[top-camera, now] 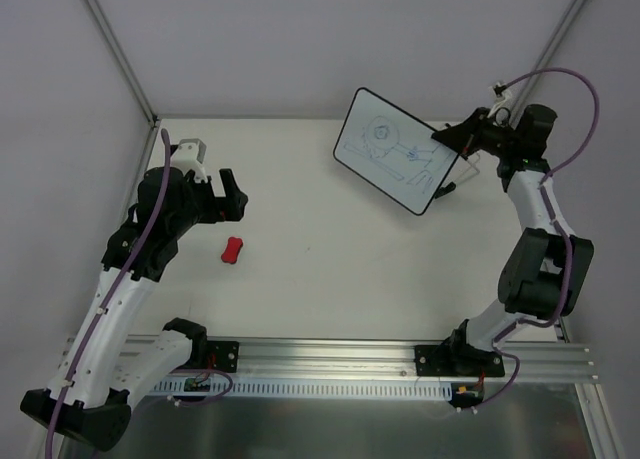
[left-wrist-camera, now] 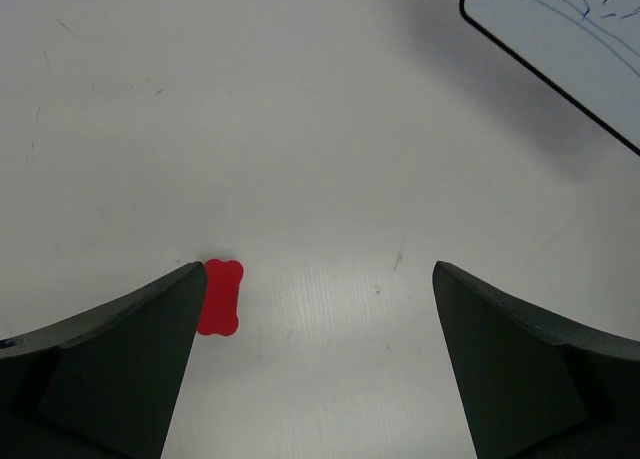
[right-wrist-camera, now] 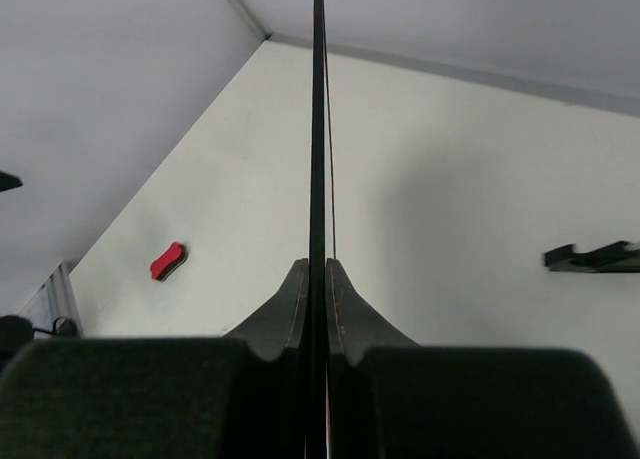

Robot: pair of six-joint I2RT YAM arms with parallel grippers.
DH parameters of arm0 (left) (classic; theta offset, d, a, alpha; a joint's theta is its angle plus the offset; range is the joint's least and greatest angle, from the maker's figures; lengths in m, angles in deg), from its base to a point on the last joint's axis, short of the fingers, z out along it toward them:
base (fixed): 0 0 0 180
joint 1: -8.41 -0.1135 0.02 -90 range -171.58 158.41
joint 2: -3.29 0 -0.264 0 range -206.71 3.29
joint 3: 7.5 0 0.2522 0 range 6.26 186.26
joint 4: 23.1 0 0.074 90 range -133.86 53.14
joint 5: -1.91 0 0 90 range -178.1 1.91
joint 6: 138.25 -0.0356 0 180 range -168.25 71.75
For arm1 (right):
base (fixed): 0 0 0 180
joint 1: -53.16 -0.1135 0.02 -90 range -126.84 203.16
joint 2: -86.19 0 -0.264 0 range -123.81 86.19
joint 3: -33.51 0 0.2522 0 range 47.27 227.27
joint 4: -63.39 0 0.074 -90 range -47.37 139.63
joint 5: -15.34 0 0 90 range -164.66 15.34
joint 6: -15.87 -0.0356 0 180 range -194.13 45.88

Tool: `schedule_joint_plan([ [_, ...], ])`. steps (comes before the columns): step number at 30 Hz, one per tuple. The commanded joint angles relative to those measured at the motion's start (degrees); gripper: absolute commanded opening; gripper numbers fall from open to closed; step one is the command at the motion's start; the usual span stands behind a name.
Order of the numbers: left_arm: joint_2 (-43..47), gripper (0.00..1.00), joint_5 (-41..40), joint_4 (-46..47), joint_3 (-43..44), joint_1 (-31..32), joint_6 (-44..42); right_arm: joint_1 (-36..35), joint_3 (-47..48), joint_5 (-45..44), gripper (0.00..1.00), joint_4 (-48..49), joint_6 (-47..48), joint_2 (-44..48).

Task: Erase the whiteboard

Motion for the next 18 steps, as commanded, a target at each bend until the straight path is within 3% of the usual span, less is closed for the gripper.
schedule_joint_plan([
  [1,1.8,0.98,0.6,1.2,-1.3,0.6,-1.2,-4.1,-5.5,-0.7,0.0,3.7,2.6,7.0],
  [7,3.5,0.99,0.4,1.2,-4.1,0.5,-1.2,-12.9,-15.2,-4.7,0.0,3.6,8.1,12.0],
  [18,6.7,0.98,-2.4,3.7,-14.7,0.5,2.2,-27.2,-30.7,-20.7,0.0,5.8,18.1,21.2],
])
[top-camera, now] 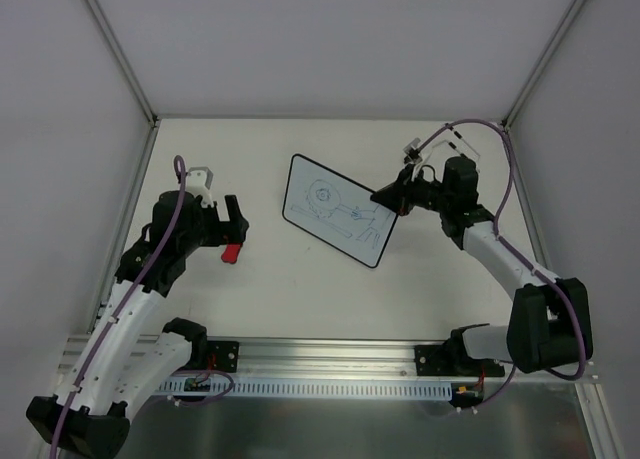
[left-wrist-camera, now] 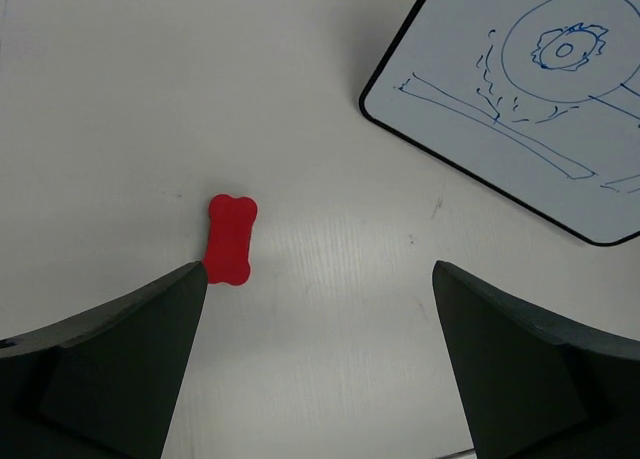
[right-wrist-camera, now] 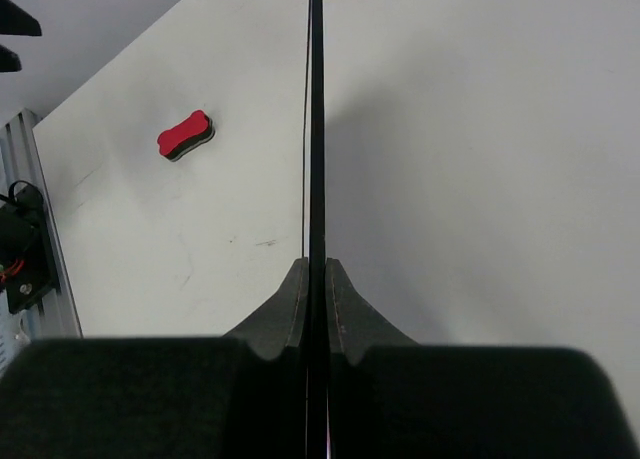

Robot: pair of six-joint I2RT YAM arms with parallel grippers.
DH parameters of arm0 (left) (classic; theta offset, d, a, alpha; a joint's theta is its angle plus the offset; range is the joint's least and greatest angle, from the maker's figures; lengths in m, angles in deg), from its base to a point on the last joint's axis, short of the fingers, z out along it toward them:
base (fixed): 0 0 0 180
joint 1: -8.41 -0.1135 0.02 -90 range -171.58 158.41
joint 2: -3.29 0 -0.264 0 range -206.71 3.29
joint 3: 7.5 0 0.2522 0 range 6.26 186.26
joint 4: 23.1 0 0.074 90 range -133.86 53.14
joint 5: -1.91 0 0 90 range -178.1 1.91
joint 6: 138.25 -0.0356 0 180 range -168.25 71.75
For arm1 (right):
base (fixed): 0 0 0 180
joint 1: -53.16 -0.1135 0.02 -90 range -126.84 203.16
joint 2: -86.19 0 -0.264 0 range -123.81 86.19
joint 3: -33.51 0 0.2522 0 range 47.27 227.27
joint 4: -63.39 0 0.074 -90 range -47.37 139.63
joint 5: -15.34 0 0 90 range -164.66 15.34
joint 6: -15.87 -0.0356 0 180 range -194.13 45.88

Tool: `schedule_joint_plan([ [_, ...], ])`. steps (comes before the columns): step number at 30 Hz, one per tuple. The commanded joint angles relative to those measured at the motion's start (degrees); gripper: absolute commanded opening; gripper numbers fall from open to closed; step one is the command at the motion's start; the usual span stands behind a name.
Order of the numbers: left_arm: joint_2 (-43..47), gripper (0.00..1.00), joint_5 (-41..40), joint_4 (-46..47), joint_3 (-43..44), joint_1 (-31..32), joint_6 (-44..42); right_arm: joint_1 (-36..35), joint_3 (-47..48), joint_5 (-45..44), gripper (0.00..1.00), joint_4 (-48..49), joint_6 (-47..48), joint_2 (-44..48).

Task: Erase the whiteboard

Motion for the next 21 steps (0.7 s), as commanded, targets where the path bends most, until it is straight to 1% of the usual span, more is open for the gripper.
schedule_joint_plan([
  [1,2.8,0.98,-1.9,3.5,-3.1,0.5,1.8,-1.7,-3.1,-4.6,0.0,3.6,4.7,3.5],
  [9,6.6,0.95,-4.5,7.3,-13.0,0.5,4.2,-2.1,-9.5,-2.5,0.0,3.6,4.3,7.4],
  [12,5.3,0.9,-5.5,9.1,-15.6,0.5,6.0,-2.1,-12.3,-4.3,0.0,4.9,3.6,9.2],
  [15,1.9,0.86,-7.6,10.8,-16.6,0.5,7.0,-2.1,-14.8,-6.0,0.0,6.1,2.5,10.8],
  [16,-0.9,0.83,-7.9,11.1,-16.5,0.5,7.1,-2.0,-15.3,-6.2,0.0,6.3,2.2,11.2],
  [17,-2.6,0.83,-8.2,11.5,-16.1,0.4,7.1,-2.0,-15.7,-6.4,0.0,6.5,2.0,11.4],
  [18,-4.1,0.81,-8.6,12.0,-15.2,0.3,7.2,-2.0,-16.6,-6.6,0.0,7.0,1.7,11.5],
  [19,-7.8,0.8,-9.7,12.2,-14.7,0.1,7.4,-2.0,-17.0,-6.6,0.0,7.1,1.5,11.7],
  [21,-11.3,0.77,-9.4,13.0,-13.5,-0.5,7.1,-2.0,-17.6,-6.6,0.0,7.4,1.5,12.2],
])
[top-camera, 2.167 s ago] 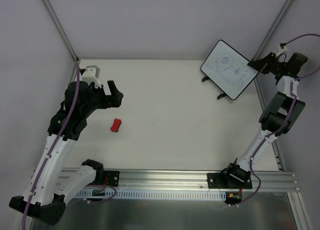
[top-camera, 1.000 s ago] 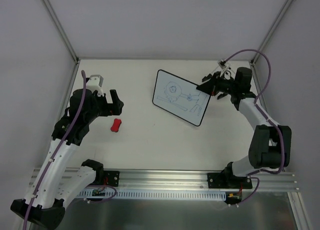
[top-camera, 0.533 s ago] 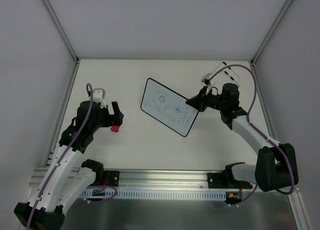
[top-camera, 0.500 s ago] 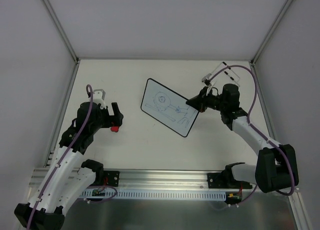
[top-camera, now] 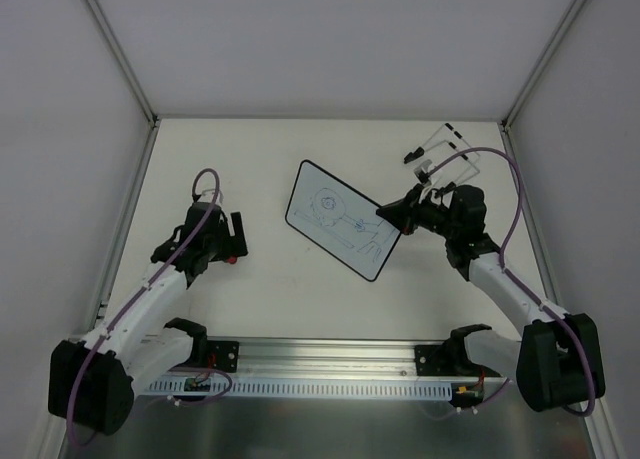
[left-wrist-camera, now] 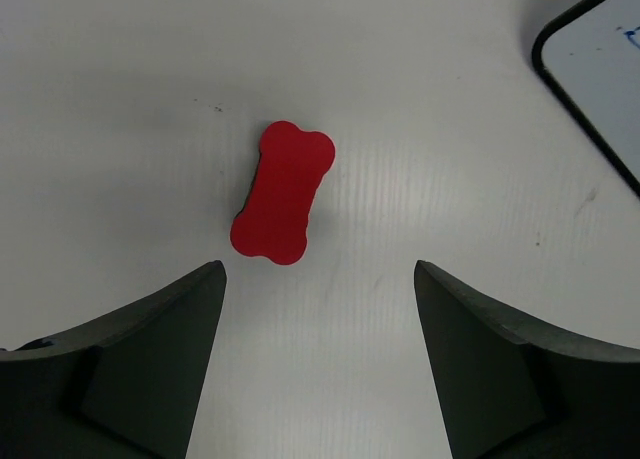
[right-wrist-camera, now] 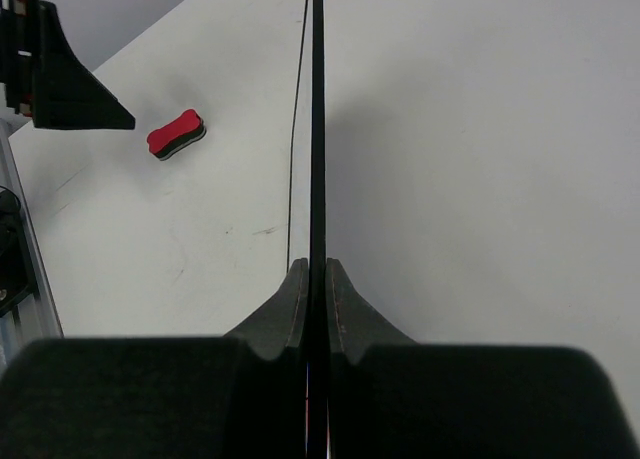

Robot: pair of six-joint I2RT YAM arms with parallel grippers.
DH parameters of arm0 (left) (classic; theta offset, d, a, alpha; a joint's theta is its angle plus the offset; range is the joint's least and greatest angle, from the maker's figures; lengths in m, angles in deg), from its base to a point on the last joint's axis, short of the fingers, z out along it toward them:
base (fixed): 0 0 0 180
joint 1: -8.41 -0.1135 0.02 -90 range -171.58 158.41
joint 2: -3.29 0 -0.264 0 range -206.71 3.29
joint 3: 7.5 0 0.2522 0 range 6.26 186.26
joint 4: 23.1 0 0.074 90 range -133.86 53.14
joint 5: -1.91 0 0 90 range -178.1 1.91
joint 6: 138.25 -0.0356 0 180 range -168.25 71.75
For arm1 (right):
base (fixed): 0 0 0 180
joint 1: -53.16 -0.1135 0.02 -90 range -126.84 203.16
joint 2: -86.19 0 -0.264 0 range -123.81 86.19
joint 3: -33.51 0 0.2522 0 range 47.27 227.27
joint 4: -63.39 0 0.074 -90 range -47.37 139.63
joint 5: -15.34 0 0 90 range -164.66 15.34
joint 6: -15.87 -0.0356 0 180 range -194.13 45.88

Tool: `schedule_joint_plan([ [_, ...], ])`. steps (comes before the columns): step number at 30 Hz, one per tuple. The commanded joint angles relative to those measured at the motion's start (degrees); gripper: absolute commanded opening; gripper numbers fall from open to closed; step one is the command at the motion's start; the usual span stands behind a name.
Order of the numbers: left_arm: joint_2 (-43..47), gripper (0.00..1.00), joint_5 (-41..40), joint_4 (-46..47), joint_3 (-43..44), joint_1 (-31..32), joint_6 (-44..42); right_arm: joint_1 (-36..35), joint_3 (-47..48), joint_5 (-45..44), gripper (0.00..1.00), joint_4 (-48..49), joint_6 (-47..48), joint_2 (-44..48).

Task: Erase the whiteboard

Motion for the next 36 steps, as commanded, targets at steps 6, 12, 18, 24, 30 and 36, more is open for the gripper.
schedule_joint_plan([
  [6,-15.9,0.71,-0.2,5.2,5.6,-2.9,-2.1,-0.2,-3.6,-1.1,0.0,-1.6,3.7,0.5],
  [12,-22.0,0.65,3.7,5.9,7.1,-4.7,-4.9,-0.2,-3.5,-1.1,0.0,-1.6,4.0,0.5],
  [18,-25.6,0.61,5.3,6.2,8.6,-4.8,-6.4,-0.2,-2.8,-0.8,0.0,-1.5,4.0,-0.1],
  [24,-27.7,0.58,4.9,6.1,9.4,-5.1,-6.4,-0.2,-2.5,-0.9,0.0,-1.7,4.0,0.0],
  [30,-30.6,0.58,4.6,5.0,10.9,-5.5,-5.8,-0.1,-2.1,-0.9,0.0,-1.6,4.1,-0.5],
  [36,-32.7,0.47,7.2,4.6,12.2,-5.4,-5.1,-0.1,-1.9,-0.8,0.0,-1.7,4.1,-0.7],
])
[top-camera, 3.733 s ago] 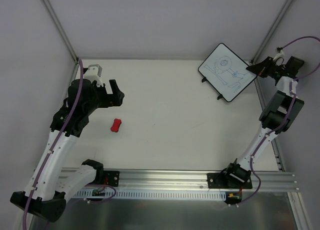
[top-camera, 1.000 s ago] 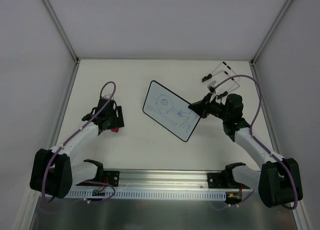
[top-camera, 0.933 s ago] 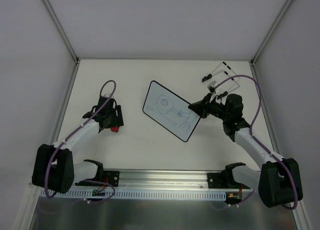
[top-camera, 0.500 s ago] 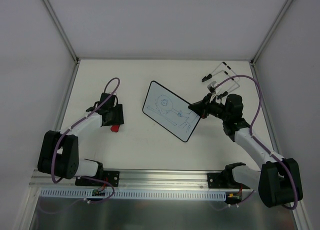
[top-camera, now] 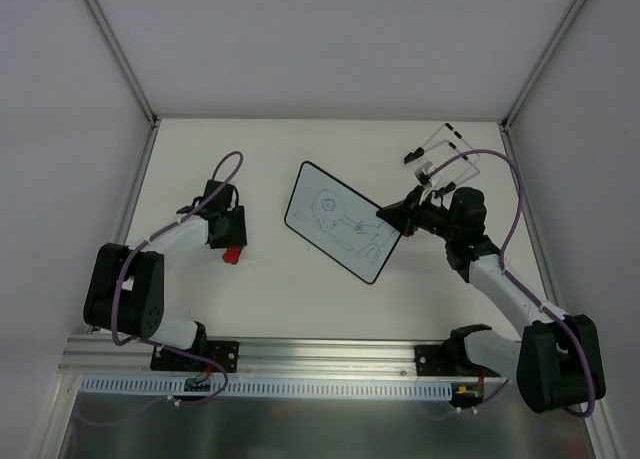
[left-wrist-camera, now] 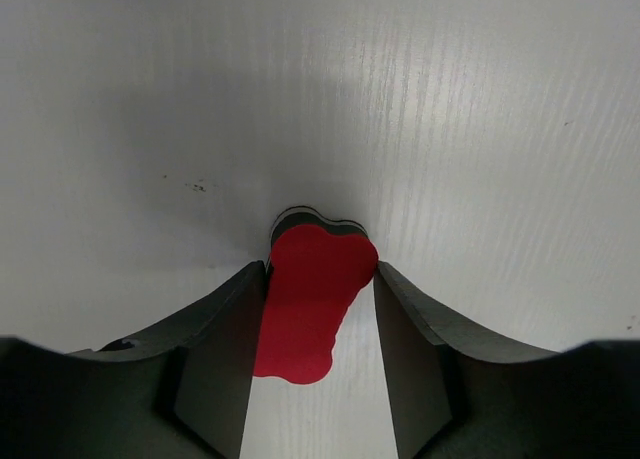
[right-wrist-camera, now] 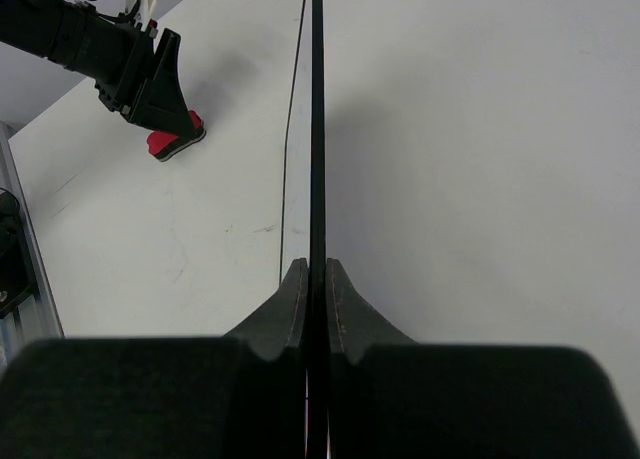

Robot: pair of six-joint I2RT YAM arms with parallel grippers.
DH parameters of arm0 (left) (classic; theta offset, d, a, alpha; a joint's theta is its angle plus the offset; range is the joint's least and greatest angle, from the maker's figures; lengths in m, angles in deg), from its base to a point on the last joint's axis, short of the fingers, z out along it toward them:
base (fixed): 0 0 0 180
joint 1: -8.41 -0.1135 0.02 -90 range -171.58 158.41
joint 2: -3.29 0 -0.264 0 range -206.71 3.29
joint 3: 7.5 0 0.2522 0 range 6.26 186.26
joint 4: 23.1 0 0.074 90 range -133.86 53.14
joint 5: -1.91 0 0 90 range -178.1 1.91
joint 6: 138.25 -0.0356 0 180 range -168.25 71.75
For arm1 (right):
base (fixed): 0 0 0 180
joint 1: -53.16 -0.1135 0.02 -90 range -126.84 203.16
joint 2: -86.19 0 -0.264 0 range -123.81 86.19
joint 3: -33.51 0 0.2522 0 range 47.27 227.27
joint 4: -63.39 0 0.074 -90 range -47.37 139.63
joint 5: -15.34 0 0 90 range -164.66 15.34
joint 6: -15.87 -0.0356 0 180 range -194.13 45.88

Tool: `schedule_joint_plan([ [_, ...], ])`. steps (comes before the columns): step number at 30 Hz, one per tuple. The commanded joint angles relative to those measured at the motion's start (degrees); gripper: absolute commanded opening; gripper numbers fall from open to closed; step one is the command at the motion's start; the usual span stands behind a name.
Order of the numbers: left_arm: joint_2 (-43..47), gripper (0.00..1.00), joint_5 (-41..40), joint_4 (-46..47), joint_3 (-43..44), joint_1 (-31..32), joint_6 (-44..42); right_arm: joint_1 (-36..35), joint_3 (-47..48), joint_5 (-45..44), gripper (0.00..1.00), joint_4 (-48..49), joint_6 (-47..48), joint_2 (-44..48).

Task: Erase the whiteboard

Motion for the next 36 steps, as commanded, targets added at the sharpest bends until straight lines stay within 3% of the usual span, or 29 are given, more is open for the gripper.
schedule_joint_plan([
  [1,-0.8,0.45,2.8,-0.6,2.3,-0.5,0.5,-0.1,-0.5,-0.4,0.0,-2.6,4.8,-1.3],
  [6,0.2,0.35,5.1,-0.9,3.6,1.0,4.6,0.4,-0.2,0.3,0.0,-2.6,4.6,-1.6],
  [13,-0.7,0.42,4.1,-2.5,3.7,2.3,7.1,1.1,0.1,0.9,0.0,-2.6,4.4,-1.7],
  [20,-2.9,0.39,5.0,-4.0,3.7,3.5,6.9,1.5,0.1,1.6,0.0,-2.6,4.3,-2.0],
  [21,-2.9,0.28,5.3,-4.0,3.6,3.7,6.9,1.5,0.1,1.6,0.0,-2.6,4.2,-2.1],
  [23,-2.5,0.17,5.9,-4.0,3.8,4.2,6.8,1.6,0.3,1.7,0.0,-2.6,4.0,-2.1],
  [24,-2.1,0.04,6.3,-4.0,4.0,4.5,6.7,1.6,0.3,1.8,0.0,-2.6,4.0,-2.1],
  [25,-1.7,0.0,7.0,-4.0,4.5,4.6,6.6,1.5,0.4,1.8,0.0,-2.6,3.9,-2.2],
  [31,3.1,0.0,8.2,-2.9,11.6,9.4,7.9,1.5,0.0,1.8,0.0,-2.6,3.3,-1.4],
  [36,3.3,0.0,9.2,5.6,17.0,11.0,15.7,1.5,-0.8,1.6,0.0,-2.7,2.3,-0.2],
])
